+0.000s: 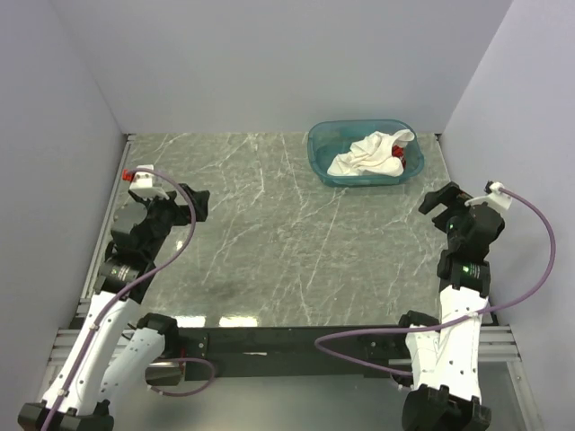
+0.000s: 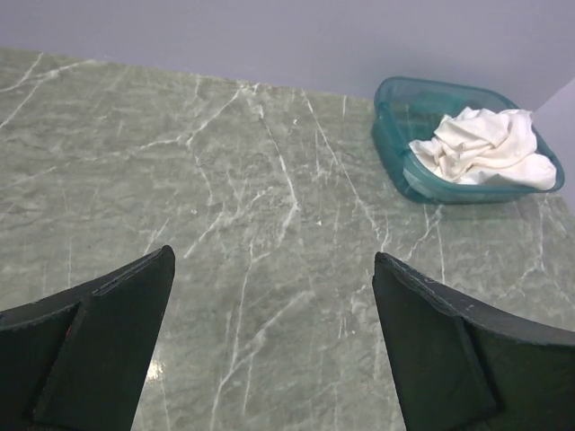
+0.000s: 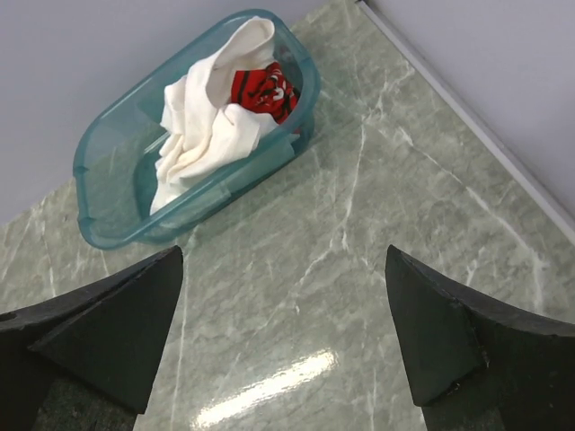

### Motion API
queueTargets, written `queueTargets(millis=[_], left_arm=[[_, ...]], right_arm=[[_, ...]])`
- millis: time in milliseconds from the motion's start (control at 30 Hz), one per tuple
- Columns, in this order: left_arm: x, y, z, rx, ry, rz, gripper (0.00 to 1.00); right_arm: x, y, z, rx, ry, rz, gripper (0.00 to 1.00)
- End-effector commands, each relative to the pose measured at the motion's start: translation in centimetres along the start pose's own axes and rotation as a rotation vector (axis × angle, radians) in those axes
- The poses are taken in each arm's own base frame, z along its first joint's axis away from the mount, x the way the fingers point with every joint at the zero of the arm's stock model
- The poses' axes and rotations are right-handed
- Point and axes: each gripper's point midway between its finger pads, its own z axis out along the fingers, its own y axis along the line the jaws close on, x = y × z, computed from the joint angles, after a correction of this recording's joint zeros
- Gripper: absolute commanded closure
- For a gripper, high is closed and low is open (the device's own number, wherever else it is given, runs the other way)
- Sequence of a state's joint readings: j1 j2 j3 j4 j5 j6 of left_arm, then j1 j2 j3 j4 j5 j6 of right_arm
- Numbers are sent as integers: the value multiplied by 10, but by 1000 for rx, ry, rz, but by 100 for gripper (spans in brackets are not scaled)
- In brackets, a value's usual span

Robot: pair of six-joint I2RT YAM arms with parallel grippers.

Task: Fold and stack the t-shirts
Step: Grab the tshirt from the pile

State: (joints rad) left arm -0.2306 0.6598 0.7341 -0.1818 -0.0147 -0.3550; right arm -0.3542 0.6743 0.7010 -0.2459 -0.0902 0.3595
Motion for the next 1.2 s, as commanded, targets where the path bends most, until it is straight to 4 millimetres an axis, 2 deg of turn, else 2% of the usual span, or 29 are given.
queueTargets(millis=[0, 33, 100, 133, 167, 200, 233, 300, 400, 500, 533, 600, 633, 700, 733, 767, 800, 833, 867, 900, 967, 1000, 1067, 1100, 1167], left_arm=[[-2, -3, 7, 18, 12, 44, 1], [5, -1, 9, 15, 26, 41, 1], [11, 1, 7, 9, 38, 46, 1], [12, 2, 6, 6, 47, 43, 1], [13, 2, 2, 9, 40, 41, 1], [12, 2, 1, 11, 31, 42, 0], [8, 6, -1, -13, 9, 43, 1], [6, 8, -2, -22, -4, 47, 1], [5, 9, 0, -34, 1, 49, 0], [9, 5, 2, -11, 21, 40, 0], [9, 4, 2, -6, 21, 38, 1], [9, 4, 2, -2, 19, 36, 1], [8, 4, 2, -3, 15, 38, 1], [7, 4, 1, -6, 16, 38, 0], [6, 4, 1, -5, 13, 38, 1], [6, 4, -1, -7, 8, 39, 1], [4, 5, -1, -10, -2, 41, 0], [5, 5, -1, -9, 0, 42, 1], [4, 5, -2, -13, -3, 42, 0], [5, 5, -2, -13, 1, 42, 1], [4, 5, -1, -10, 2, 42, 1], [5, 6, 0, -14, 5, 44, 1], [7, 5, 1, -10, 13, 42, 0], [7, 5, 1, -9, 15, 42, 1], [8, 5, 1, -8, 17, 44, 1]], right_arm=[[-23, 11, -6, -30, -62, 23, 0], [-19, 12, -6, -43, -57, 12, 0], [-13, 31, -11, -170, -45, -31, 0], [4, 33, -10, -226, -20, -100, 0], [22, 65, -25, -453, 40, -175, 0], [35, 77, -32, -577, 71, -259, 0], [47, 85, -40, -701, 81, -396, 0], [59, 91, -43, -767, 132, -408, 0], [43, 93, -40, -756, 115, -497, 0], [36, 84, -24, -682, 135, -520, 0], [32, 79, -8, -630, 160, -507, 0], [31, 72, 7, -576, 212, -481, 0], [26, 67, 24, -532, 248, -463, 1], [26, 63, 40, -494, 283, -435, 4], [18, 66, 48, -480, 279, -424, 5], [28, 57, 67, -413, 326, -417, 6], [20, 63, 74, -398, 326, -423, 7], [22, 65, 81, -392, 348, -428, 8], [38, 65, 96, -376, 407, -424, 9], [29, 71, 105, -366, 396, -431, 9], [34, 78, 121, -366, 425, -418, 13], [39, 84, 138, -359, 453, -421, 14], [41, 90, 156, -340, 480, -407, 17], [47, 94, 174, -335, 514, -400, 19], [51, 100, 190, -331, 545, -368, 24]])
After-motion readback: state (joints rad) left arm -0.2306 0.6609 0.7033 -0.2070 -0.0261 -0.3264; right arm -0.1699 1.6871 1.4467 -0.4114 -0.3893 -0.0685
